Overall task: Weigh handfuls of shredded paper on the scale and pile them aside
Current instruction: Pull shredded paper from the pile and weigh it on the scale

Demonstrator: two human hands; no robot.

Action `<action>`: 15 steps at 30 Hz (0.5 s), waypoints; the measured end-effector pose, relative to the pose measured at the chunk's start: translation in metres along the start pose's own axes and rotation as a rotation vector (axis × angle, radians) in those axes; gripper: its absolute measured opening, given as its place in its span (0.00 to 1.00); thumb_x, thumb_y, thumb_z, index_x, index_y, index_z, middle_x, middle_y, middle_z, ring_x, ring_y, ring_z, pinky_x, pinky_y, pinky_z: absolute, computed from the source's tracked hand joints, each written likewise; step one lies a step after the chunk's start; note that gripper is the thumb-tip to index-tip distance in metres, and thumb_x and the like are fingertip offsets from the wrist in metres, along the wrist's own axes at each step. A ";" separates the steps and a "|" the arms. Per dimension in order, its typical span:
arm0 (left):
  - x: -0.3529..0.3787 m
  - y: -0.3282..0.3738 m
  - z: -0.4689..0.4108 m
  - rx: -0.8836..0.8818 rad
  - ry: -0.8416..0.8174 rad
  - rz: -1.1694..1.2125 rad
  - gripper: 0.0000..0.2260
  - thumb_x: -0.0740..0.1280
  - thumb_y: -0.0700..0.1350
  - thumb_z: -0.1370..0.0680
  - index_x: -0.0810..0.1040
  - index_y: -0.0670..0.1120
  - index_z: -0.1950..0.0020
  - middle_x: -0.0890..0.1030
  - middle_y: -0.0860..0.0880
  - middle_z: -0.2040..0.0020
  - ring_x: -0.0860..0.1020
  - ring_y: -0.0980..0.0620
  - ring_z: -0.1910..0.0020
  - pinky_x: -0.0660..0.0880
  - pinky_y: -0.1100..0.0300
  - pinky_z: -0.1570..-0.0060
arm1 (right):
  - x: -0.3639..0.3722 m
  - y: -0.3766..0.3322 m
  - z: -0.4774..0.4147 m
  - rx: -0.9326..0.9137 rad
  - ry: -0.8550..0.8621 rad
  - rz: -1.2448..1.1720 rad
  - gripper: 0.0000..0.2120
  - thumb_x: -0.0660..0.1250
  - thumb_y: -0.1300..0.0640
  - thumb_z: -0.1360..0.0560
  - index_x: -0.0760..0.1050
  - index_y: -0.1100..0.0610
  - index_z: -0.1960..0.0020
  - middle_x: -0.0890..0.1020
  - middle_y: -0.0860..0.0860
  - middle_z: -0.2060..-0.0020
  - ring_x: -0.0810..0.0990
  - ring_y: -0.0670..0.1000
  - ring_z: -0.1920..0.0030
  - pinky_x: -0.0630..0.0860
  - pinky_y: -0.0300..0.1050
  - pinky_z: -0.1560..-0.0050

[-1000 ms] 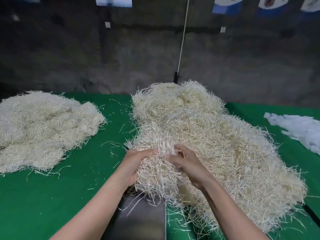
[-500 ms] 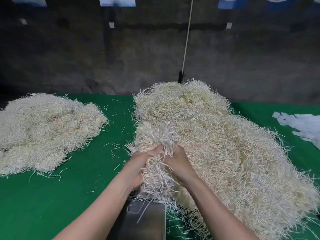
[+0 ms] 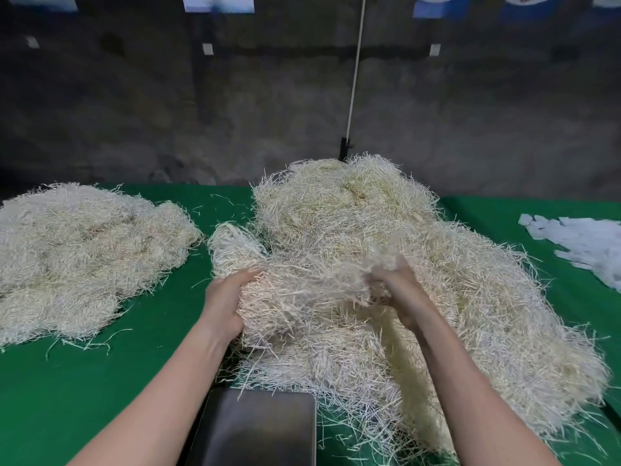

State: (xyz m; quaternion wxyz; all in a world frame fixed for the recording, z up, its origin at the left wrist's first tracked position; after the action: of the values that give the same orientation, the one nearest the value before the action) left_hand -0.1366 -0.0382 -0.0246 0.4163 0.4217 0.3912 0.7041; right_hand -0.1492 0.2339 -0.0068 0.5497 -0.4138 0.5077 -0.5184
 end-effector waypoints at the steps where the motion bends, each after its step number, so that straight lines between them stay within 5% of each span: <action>1: 0.004 0.000 -0.001 0.016 -0.017 -0.031 0.27 0.72 0.44 0.29 0.70 0.44 0.32 0.61 0.45 0.25 0.57 0.43 0.26 0.50 0.38 0.30 | 0.011 -0.008 0.003 -0.043 -0.113 0.101 0.43 0.75 0.58 0.33 0.53 0.50 0.26 0.72 0.56 0.37 0.78 0.55 0.43 0.76 0.57 0.41; 3: 0.014 0.002 -0.002 0.037 -0.042 -0.069 0.26 0.71 0.43 0.29 0.71 0.42 0.32 0.63 0.44 0.26 0.57 0.43 0.26 0.49 0.38 0.30 | 0.036 -0.017 0.007 -0.130 -0.314 0.322 0.59 0.80 0.50 0.41 0.44 0.47 0.24 0.61 0.54 0.27 0.66 0.57 0.30 0.61 0.54 0.30; 5: 0.027 0.006 0.001 0.054 -0.078 -0.108 0.23 0.71 0.42 0.29 0.73 0.41 0.35 0.65 0.44 0.27 0.59 0.43 0.26 0.50 0.39 0.30 | 0.066 -0.015 0.011 -0.207 -0.392 0.609 0.58 0.78 0.53 0.39 0.41 0.43 0.24 0.60 0.50 0.27 0.68 0.52 0.33 0.65 0.43 0.35; 7: 0.036 0.014 0.007 0.077 -0.095 -0.152 0.26 0.71 0.42 0.30 0.70 0.40 0.34 0.64 0.43 0.27 0.60 0.43 0.27 0.53 0.39 0.30 | 0.087 -0.006 0.008 -0.290 -0.332 0.882 0.43 0.71 0.62 0.31 0.51 0.47 0.25 0.72 0.51 0.36 0.77 0.47 0.49 0.76 0.37 0.55; 10: 0.024 0.039 0.004 0.140 -0.053 -0.143 0.30 0.71 0.44 0.32 0.69 0.41 0.32 0.65 0.43 0.27 0.61 0.42 0.28 0.57 0.41 0.31 | 0.057 0.008 -0.011 -0.224 -0.103 0.992 0.12 0.63 0.61 0.24 0.72 0.55 0.41 0.79 0.49 0.56 0.78 0.47 0.63 0.76 0.37 0.68; 13: 0.000 0.055 -0.001 0.208 -0.001 -0.134 0.17 0.68 0.45 0.26 0.73 0.44 0.38 0.66 0.42 0.28 0.63 0.42 0.28 0.58 0.44 0.30 | 0.007 0.014 -0.024 -0.005 0.077 0.666 0.05 0.58 0.60 0.20 0.72 0.60 0.50 0.75 0.50 0.64 0.73 0.45 0.73 0.69 0.35 0.76; 15: -0.001 0.049 -0.004 0.190 -0.023 -0.140 0.17 0.66 0.45 0.24 0.72 0.44 0.36 0.64 0.42 0.27 0.61 0.42 0.27 0.56 0.45 0.30 | 0.001 0.016 -0.016 0.140 0.044 0.132 0.09 0.57 0.59 0.19 0.73 0.62 0.54 0.77 0.55 0.63 0.76 0.46 0.73 0.74 0.37 0.75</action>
State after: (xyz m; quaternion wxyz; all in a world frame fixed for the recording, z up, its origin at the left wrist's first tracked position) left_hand -0.1530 -0.0566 0.0180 0.4271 0.4391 0.4800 0.6280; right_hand -0.1629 0.2359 -0.0247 0.5991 -0.3287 0.5082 -0.5242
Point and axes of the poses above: each hand's wrist, its own z-axis away from the middle knuckle, its own x-axis out of the palm, y = z × x, the point moved 5 cm from there along -z, towards the middle knuckle
